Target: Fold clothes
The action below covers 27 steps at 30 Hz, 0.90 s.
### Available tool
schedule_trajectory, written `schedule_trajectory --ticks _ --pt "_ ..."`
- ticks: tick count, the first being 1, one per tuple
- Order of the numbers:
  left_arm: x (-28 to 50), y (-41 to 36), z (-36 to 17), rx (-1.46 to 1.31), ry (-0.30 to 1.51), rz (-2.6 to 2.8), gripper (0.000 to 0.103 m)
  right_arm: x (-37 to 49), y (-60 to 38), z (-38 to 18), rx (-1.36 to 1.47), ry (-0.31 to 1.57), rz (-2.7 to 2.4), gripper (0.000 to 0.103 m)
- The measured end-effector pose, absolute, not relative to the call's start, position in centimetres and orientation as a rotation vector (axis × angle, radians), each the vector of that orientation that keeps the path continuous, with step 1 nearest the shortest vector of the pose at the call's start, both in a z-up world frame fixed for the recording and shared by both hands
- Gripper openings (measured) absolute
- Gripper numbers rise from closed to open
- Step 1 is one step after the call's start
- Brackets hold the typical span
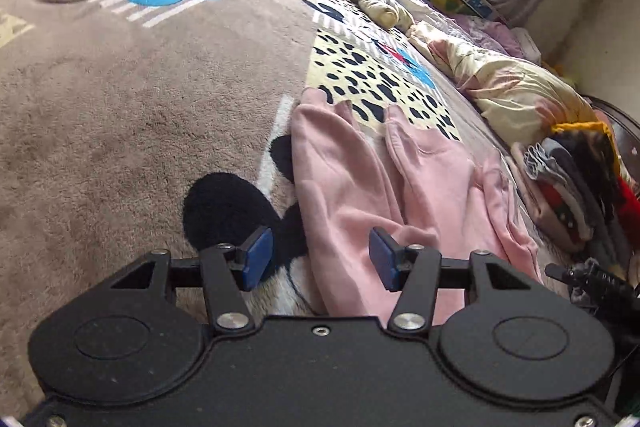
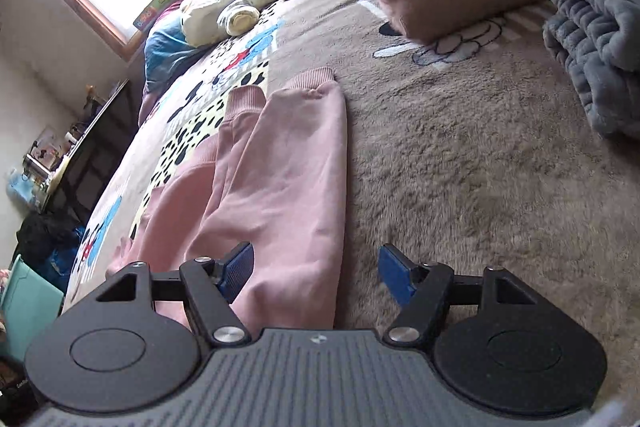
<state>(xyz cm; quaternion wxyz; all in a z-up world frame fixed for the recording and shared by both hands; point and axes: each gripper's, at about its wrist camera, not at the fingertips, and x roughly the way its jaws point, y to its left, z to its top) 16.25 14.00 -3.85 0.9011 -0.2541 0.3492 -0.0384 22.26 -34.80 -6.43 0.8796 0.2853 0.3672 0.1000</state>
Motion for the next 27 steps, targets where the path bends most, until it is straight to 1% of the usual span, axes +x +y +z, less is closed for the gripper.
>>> schedule_trajectory --ticks 7,8,9,10,11,12,13,17,20,23,27 --pt "23.0 15.7 -5.4 -0.642 0.713 -0.11 0.052 28.7 -34.8 -6.4 0.562 0.762 0.251 0.07" --pt "23.9 15.8 -5.5 -0.657 0.712 -0.122 0.05 29.6 -34.9 -6.4 0.568 0.758 0.253 0.07" --pt "24.7 15.8 -5.6 -0.656 0.719 -0.122 0.042 30.4 -34.9 -6.5 0.58 0.755 0.256 0.069" --pt "25.4 15.9 -5.8 -0.655 0.726 -0.122 0.034 31.0 -34.7 -6.6 0.578 0.758 0.26 0.063" --pt "26.1 15.9 -5.9 -0.653 0.733 -0.122 0.019 31.6 -34.4 -6.6 0.568 0.763 0.263 0.04" --pt "26.3 15.9 -6.0 -0.647 0.736 -0.118 0.006 32.1 -34.1 -6.6 0.558 0.768 0.266 0.008" --pt "26.4 15.9 -6.1 -0.641 0.737 -0.114 0.004 32.1 -34.1 -6.6 0.566 0.758 0.263 0.005" --pt "22.9 17.4 -5.0 -0.638 0.647 -0.038 0.002 28.9 -35.8 -5.5 0.609 0.638 0.196 0.005" --pt "17.9 20.2 -3.4 -0.654 0.553 0.073 0.001 24.3 -38.7 -4.1 0.593 0.545 0.081 0.005" --pt "13.6 23.0 -2.3 -0.666 0.485 0.175 0.001 20.0 -41.5 -3.9 0.602 0.505 -0.027 0.005" --pt "9.9 25.6 -1.5 -0.66 0.451 0.229 0.001 16.4 -42.8 -3.9 0.637 0.492 -0.072 0.005"
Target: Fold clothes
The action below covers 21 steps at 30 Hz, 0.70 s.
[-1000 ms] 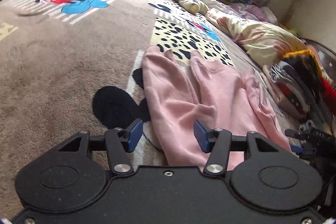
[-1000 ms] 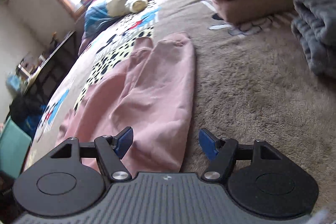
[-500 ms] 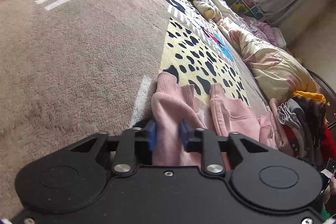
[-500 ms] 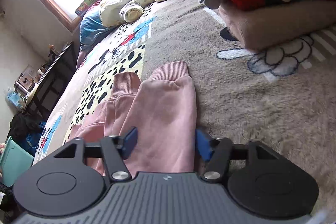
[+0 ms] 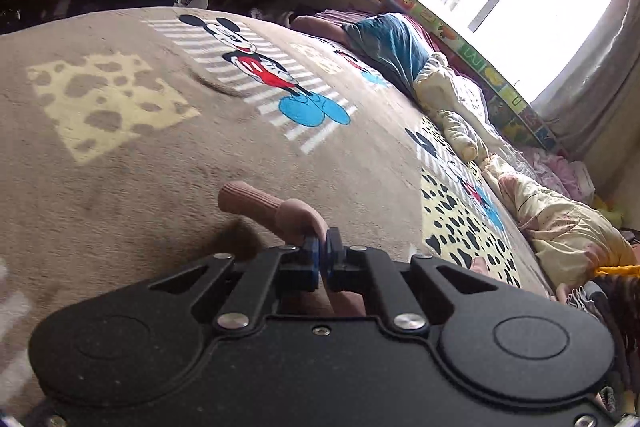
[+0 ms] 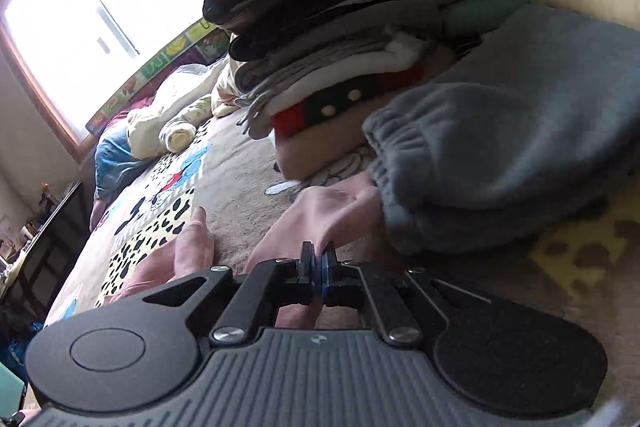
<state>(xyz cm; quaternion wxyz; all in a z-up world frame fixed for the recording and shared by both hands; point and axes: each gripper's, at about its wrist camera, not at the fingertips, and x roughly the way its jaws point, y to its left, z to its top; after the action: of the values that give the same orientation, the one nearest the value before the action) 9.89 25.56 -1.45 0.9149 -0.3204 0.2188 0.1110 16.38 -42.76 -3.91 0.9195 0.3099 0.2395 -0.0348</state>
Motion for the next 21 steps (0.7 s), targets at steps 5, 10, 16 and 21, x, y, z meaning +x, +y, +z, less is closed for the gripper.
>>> schedule_trajectory --ticks 5,10,16,21 --pt "7.4 27.8 0.1 -0.651 0.411 0.289 0.001 13.6 -41.4 -4.0 0.645 0.478 -0.062 0.005" --pt "7.0 29.6 0.0 -0.634 0.465 0.335 0.004 12.0 -40.1 -5.2 0.626 0.539 -0.079 0.005" --pt "5.8 28.4 1.0 -0.422 0.547 0.414 0.03 10.0 -39.7 -4.9 0.511 0.673 -0.164 0.042" --pt "7.9 25.3 3.1 -0.353 0.523 0.214 0.044 9.2 -37.5 -1.1 0.287 0.563 -0.092 0.054"
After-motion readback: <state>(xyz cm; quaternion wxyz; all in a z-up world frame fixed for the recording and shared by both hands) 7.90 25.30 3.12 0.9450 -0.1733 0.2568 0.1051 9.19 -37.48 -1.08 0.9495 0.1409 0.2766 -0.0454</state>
